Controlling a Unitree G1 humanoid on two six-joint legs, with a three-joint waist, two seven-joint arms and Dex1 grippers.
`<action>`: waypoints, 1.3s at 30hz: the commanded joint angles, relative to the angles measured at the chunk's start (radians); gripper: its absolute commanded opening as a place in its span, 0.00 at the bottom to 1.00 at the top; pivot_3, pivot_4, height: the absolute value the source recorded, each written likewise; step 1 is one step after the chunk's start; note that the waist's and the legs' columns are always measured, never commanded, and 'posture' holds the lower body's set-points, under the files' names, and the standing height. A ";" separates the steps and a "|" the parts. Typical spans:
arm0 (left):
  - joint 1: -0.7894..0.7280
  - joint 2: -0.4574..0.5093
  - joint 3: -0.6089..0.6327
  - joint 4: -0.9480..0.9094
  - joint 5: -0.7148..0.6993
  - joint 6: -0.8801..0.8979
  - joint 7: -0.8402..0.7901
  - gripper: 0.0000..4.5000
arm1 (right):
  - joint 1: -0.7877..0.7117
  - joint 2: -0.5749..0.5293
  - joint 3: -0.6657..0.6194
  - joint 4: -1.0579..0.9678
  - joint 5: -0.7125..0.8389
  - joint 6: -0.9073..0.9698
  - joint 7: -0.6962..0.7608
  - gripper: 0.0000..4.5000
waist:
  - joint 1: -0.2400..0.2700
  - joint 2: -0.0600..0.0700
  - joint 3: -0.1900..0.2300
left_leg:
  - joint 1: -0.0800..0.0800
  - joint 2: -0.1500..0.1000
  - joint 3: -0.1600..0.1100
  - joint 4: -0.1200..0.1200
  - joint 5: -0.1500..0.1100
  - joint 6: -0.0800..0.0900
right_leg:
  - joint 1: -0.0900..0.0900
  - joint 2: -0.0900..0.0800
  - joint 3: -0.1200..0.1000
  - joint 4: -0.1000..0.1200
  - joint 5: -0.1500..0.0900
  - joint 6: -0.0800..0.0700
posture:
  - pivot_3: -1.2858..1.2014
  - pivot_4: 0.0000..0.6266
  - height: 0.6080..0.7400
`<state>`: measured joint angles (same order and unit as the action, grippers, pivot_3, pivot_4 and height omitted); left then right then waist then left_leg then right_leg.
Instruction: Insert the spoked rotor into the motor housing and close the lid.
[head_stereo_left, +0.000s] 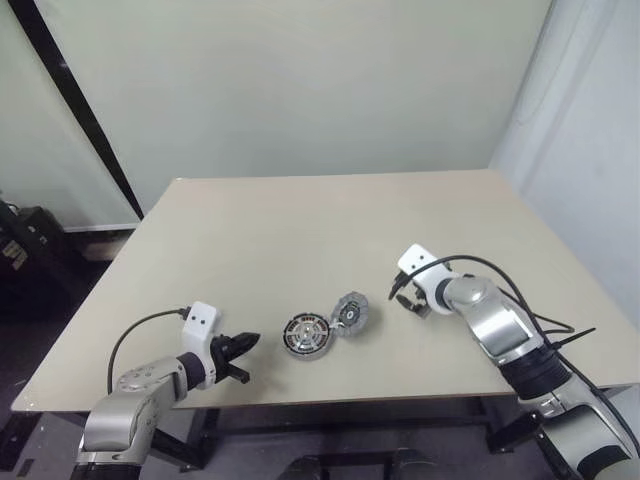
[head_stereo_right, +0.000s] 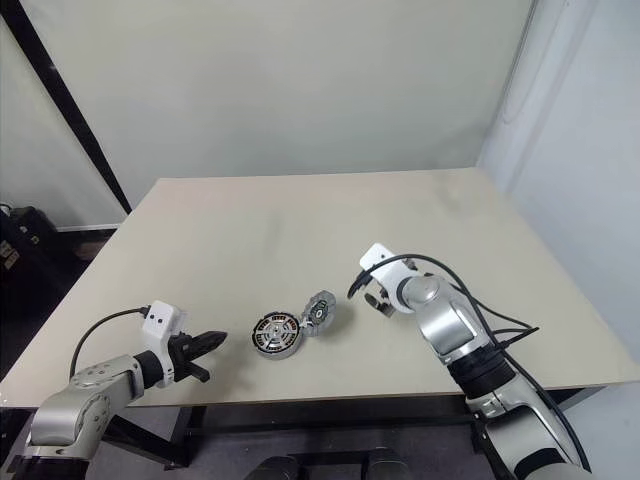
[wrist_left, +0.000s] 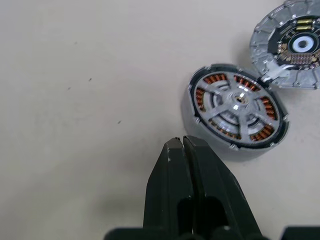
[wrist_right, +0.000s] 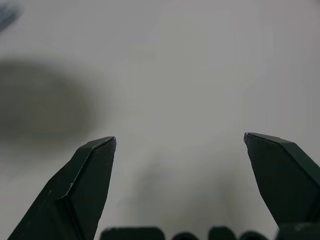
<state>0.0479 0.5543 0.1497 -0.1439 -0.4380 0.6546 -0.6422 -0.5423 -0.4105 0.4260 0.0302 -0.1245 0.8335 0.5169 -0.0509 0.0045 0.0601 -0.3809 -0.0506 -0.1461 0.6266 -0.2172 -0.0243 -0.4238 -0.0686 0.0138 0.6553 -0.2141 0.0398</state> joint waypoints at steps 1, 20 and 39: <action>-0.016 0.013 0.031 -0.021 -0.008 -0.007 0.002 0.00 | -0.004 0.103 -0.024 -0.049 0.060 0.018 0.009 0.99 | 0.000 0.000 0.000 | 0.000 0.000 0.000 0.000 0.000 0.000 | 0.000 0.000 0.000 0.000 0.000 0.000 | 0.52 0.00 1.00; 0.006 0.019 0.021 -0.061 0.003 -0.005 0.025 0.00 | 0.018 0.360 0.063 0.146 0.039 -0.153 -0.075 0.99 | 0.001 0.000 0.000 | 0.003 0.000 -0.002 0.000 0.000 0.000 | 0.002 0.001 0.000 0.002 0.000 0.000 | 0.52 0.00 1.00; 0.064 0.069 -0.019 -0.052 0.004 -0.054 -0.108 0.00 | -0.009 0.304 -0.012 0.151 0.192 -0.307 0.237 0.99 | 0.001 0.000 0.000 | 0.003 0.000 -0.001 0.000 0.000 0.000 | 0.002 0.001 0.000 0.002 0.000 0.000 | 0.52 0.00 1.00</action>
<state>0.1142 0.6104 0.1273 -0.1646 -0.4257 0.6103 -0.7351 -0.5393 -0.1253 0.4109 0.1965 0.0454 0.5624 0.7394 -0.0503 0.0043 0.0603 -0.3776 -0.0503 -0.1475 0.6268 -0.2173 -0.0247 -0.4216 -0.0671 0.0140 0.6573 -0.2140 0.0399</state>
